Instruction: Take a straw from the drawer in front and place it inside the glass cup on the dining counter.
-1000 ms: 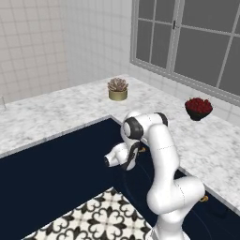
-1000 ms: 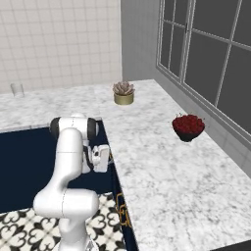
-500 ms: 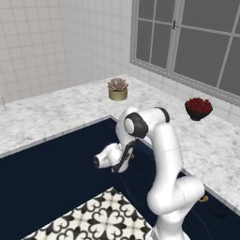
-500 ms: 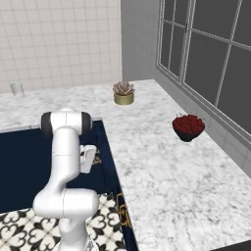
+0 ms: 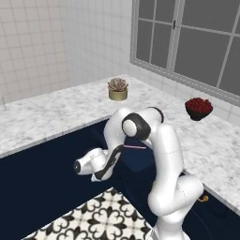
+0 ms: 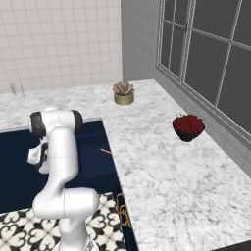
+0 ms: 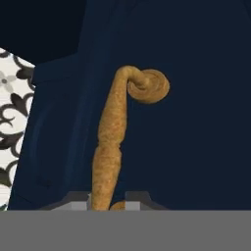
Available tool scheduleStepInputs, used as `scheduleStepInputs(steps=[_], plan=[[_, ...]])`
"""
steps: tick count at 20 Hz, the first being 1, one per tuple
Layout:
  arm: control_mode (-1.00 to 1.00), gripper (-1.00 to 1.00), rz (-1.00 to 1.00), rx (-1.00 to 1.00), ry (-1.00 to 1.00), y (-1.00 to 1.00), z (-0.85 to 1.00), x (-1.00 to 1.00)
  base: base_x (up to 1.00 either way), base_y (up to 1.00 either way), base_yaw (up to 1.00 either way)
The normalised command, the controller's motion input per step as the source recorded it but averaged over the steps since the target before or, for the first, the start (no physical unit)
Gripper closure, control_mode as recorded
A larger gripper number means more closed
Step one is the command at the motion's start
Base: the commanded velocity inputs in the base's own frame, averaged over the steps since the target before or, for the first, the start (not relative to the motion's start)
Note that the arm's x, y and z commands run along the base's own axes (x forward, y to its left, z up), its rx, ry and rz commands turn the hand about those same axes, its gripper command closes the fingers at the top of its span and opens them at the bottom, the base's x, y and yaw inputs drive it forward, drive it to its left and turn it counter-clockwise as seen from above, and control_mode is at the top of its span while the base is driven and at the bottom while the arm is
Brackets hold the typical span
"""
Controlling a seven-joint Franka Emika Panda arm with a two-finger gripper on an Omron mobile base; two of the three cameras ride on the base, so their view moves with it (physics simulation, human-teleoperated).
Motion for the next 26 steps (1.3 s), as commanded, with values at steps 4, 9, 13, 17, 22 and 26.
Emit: scheduleStepInputs(steps=[4,9,13,17,22,26], plan=[[-1.00,1.00,0.13,0.21,0.19,1.00,0.17,-0.62,0.00,0.00,0.00],[-1.00,-1.00,0.10,0.27,0.16,0.75,0.42,-0.47,0.00,0.00,0.00],[-1.00,-1.00,0.03,0.37,0.06,-0.02,0.86,-0.53,0.00,0.00,0.00],[-1.00,-1.00,0.00,0.35,0.00,-0.57,1.00,-0.11,0.00,0.00,0.00],[-1.00,-1.00,0.00,0.32,0.06,-0.96,1.00,0.31,0.00,0.00,0.00],[-1.00,-1.00,0.00,0.25,0.16,-0.79,0.54,0.70,0.00,0.00,0.00]])
